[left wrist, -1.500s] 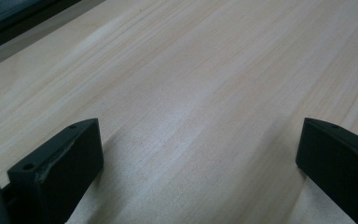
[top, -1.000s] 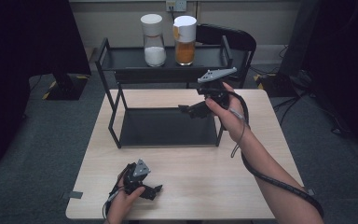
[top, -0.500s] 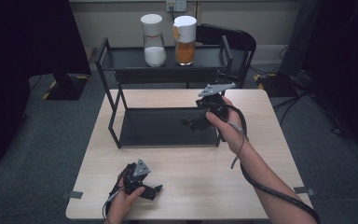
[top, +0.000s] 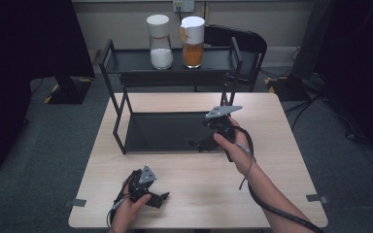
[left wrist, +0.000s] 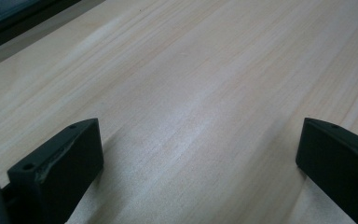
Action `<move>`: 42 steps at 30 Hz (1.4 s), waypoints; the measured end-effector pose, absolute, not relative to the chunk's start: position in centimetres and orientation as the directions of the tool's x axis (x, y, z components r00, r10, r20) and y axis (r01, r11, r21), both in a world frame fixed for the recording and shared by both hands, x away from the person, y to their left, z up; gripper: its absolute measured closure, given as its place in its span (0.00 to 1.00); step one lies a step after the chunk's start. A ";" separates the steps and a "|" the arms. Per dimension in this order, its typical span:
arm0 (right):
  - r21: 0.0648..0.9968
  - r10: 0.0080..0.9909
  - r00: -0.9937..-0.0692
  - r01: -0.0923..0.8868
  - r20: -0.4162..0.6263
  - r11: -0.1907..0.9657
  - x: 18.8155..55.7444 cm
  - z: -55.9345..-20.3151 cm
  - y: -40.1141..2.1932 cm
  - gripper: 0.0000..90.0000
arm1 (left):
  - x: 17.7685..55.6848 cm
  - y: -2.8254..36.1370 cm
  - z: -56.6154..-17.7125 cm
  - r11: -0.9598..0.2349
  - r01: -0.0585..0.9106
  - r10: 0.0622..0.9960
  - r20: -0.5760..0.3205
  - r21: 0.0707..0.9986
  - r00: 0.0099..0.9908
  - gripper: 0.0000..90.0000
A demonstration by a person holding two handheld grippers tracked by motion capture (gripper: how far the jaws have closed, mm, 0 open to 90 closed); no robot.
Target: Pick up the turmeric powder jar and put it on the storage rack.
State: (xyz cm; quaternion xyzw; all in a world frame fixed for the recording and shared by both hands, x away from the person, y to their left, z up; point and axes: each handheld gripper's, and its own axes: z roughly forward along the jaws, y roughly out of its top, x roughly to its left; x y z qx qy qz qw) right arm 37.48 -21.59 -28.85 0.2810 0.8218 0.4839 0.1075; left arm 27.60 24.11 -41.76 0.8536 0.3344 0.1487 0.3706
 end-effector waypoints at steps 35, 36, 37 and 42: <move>0.800 0.541 -0.834 0.395 0.106 0.452 35.4 -37.1 -24.0 0.03 | 27.6 24.1 -41.8 -0.501 0.461 0.681 0.006 0.732 0.732 0.00; 0.799 0.540 -0.835 0.394 0.105 0.454 35.3 -37.3 -24.1 0.03 | 27.6 24.1 -41.8 -0.502 0.461 0.681 0.006 0.732 0.732 0.00; 0.797 0.539 -0.836 0.393 0.103 0.458 35.2 -37.5 -24.3 0.03 | 27.6 24.1 -41.8 -0.501 0.461 0.681 0.006 0.732 0.732 0.00; 0.787 0.532 -0.843 0.381 0.081 0.484 34.5 -38.5 -24.8 0.03 | 27.6 24.1 -41.8 -0.502 0.461 0.681 0.006 0.732 0.732 0.00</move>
